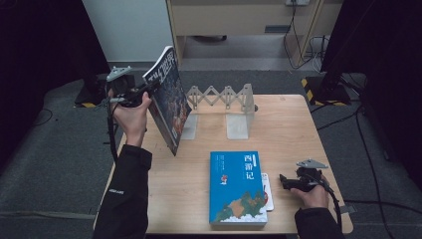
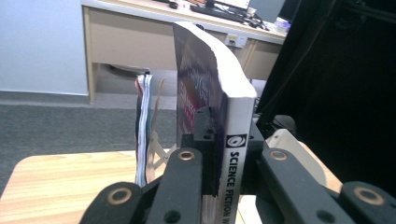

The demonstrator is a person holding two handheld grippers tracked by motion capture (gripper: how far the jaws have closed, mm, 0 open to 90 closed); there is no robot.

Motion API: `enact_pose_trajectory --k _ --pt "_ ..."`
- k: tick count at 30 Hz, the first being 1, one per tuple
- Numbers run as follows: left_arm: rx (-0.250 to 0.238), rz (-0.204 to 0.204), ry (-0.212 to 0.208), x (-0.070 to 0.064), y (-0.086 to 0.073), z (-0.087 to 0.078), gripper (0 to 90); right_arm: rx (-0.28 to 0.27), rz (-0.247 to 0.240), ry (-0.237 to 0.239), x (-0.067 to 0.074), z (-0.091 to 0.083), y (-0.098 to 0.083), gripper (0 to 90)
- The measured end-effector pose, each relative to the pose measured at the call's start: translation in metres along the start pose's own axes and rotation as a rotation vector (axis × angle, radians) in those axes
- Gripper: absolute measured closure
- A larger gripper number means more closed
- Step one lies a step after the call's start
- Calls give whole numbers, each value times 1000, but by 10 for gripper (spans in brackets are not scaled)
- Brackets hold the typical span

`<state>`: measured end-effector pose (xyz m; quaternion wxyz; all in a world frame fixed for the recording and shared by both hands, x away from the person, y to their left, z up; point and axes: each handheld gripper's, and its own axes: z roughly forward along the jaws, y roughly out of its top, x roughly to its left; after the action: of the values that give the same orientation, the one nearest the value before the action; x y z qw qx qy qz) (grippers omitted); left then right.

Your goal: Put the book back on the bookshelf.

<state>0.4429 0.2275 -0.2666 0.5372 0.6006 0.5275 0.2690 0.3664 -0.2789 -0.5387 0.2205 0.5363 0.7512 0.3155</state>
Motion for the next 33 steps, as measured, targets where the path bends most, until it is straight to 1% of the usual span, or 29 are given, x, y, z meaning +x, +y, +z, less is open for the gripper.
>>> enact_pose_trajectory --k 3,6,8,11,13,16,21,26,27,29,30,31,33 --pt "-3 -8 14 0 -2 8 819 0 0 0 0 0 0 45" --pt "9 1 33 -2 -6 17 819 0 -1 -1 0 0 0 45" --pt "10 -11 45 -3 -9 24 819 0 -3 0 0 0 0 45" --pt "23 26 73 -8 -15 32 819 0 -3 0 0 0 0 44" --pt "22 24 80 -9 -17 34 819 0 -3 0 0 0 0 44" --pt "27 36 96 -11 -20 39 819 0 -3 0 0 0 0 44" --pt "22 36 116 -10 -25 46 819 0 -4 0 0 0 0 43" --pt "31 13 128 -8 -32 51 819 -1 -3 -2 0 0 0 43" --pt "31 18 133 -9 -33 51 819 -1 -3 -1 0 0 0 43" --pt "18 48 151 -11 -35 51 819 -1 -3 -1 0 0 0 42" --pt "20 79 165 -14 -36 52 819 -1 -3 -1 0 0 0 42" --pt "24 90 170 -15 -36 52 819 0 -3 -1 0 0 0 42" --pt "28 89 175 -16 -37 52 818 -1 -3 -1 0 0 0 42"
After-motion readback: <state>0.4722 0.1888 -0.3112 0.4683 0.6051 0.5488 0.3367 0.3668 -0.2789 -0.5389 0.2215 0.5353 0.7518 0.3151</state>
